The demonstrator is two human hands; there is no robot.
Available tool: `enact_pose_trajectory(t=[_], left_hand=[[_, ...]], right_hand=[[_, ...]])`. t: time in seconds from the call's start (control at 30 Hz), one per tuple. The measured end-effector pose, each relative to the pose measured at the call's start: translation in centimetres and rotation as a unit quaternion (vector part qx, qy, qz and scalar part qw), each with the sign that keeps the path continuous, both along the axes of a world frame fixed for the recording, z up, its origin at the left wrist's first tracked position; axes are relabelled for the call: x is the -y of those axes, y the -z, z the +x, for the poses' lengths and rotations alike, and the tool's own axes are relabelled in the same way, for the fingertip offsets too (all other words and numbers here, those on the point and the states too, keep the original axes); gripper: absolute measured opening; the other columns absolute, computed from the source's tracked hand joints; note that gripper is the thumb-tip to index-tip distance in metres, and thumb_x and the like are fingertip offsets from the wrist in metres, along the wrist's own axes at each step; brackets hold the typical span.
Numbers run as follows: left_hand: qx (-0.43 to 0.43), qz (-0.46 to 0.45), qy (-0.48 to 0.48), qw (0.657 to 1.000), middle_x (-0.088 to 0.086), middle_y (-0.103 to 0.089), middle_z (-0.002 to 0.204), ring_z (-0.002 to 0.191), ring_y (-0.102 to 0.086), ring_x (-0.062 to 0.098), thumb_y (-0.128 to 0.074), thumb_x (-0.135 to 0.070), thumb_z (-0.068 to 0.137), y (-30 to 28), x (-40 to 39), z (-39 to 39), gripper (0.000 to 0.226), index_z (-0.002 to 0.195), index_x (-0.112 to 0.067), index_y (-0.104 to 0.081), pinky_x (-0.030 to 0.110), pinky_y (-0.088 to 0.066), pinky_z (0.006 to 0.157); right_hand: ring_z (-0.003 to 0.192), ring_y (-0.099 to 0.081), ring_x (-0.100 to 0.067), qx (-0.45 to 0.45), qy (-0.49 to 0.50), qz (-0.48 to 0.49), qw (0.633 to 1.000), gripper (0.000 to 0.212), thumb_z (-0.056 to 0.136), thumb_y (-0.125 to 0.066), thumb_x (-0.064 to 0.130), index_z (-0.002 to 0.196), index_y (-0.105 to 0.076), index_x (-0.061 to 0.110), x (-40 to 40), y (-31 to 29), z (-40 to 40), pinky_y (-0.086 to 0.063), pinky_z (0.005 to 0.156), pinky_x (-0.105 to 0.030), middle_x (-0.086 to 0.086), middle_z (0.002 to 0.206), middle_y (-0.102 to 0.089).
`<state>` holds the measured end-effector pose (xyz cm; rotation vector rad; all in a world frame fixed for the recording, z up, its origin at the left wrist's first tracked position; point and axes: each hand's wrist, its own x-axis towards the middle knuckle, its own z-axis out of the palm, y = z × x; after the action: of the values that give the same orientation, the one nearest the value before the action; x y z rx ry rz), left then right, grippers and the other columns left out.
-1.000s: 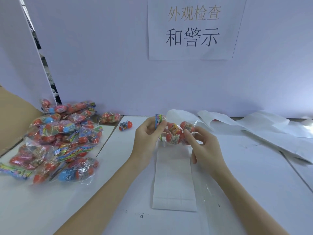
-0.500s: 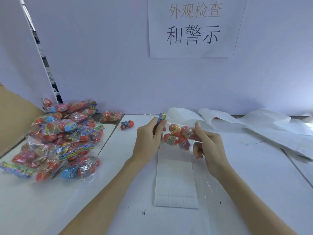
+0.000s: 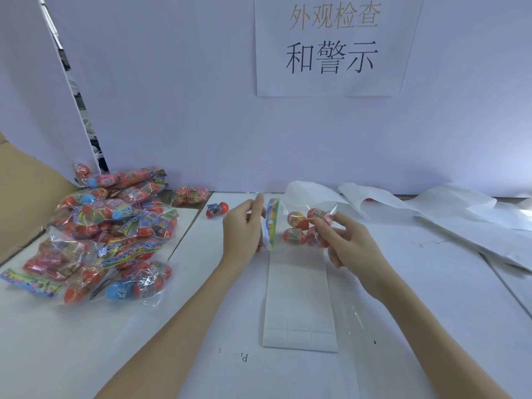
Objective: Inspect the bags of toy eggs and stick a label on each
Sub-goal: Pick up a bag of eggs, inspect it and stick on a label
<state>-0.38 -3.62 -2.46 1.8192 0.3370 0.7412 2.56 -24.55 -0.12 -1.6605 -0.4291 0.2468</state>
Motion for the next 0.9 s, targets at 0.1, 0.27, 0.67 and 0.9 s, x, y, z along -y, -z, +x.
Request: enact_pose_trajectory(t=[0.1, 0.27, 0.67, 0.9], left_hand=[[0.006, -0.039, -0.017, 0.999, 0.005, -0.048, 0.043, 0.038, -0.045, 0.016, -0.042, -0.045, 0.111, -0.1, -0.7, -0.3, 0.052, 0.077, -0.01, -0.062, 0.023, -0.04, 0.046], [0.072, 0.071, 0.107, 0.989, -0.012, -0.069, 0.085, 0.08, -0.063, 0.013, -0.052, -0.049, 0.098, -0.3, 1.3, -1.3, 0.034, 0.094, -0.021, -0.07, 0.028, -0.05, 0.07], [0.031, -0.171, 0.182, 0.968, -0.002, -0.066, 0.075, 0.065, -0.051, 0.012, -0.078, -0.025, 0.085, -0.7, 1.1, -0.8, 0.009, 0.079, -0.02, -0.075, 0.019, -0.044, 0.062], [0.033, -0.176, 0.217, 0.96, 0.001, -0.062, 0.075, 0.056, -0.054, 0.017, -0.077, -0.02, 0.094, -0.5, 1.4, -0.7, 0.024, 0.075, -0.014, -0.063, 0.023, -0.046, 0.054]], right_hand=[[0.051, -0.033, -0.011, -0.013, 0.007, 0.018, 1.0, 0.026, 0.102, -0.061, 0.046, 0.1, -0.078, 0.026, 0.5, 0.0, 0.0, -0.029, 0.046, -0.014, 0.008, 0.068, -0.057], [0.051, -0.043, -0.001, 0.01, -0.02, -0.016, 1.0, 0.043, 0.097, -0.06, 0.055, 0.083, -0.079, 0.019, 0.2, -0.1, -0.4, -0.031, 0.049, -0.009, 0.015, 0.064, -0.057], [0.052, -0.055, 0.0, 0.061, 0.085, -0.012, 0.994, 0.029, 0.104, -0.061, 0.033, 0.092, -0.084, 0.02, 0.0, 0.1, -0.1, -0.04, 0.062, -0.013, 0.016, 0.076, -0.07], [0.057, -0.057, -0.006, 0.055, 0.075, 0.0, 0.996, 0.039, 0.109, -0.051, 0.034, 0.087, -0.08, 0.021, -0.1, 0.3, 0.0, -0.039, 0.056, -0.009, 0.013, 0.082, -0.077]])
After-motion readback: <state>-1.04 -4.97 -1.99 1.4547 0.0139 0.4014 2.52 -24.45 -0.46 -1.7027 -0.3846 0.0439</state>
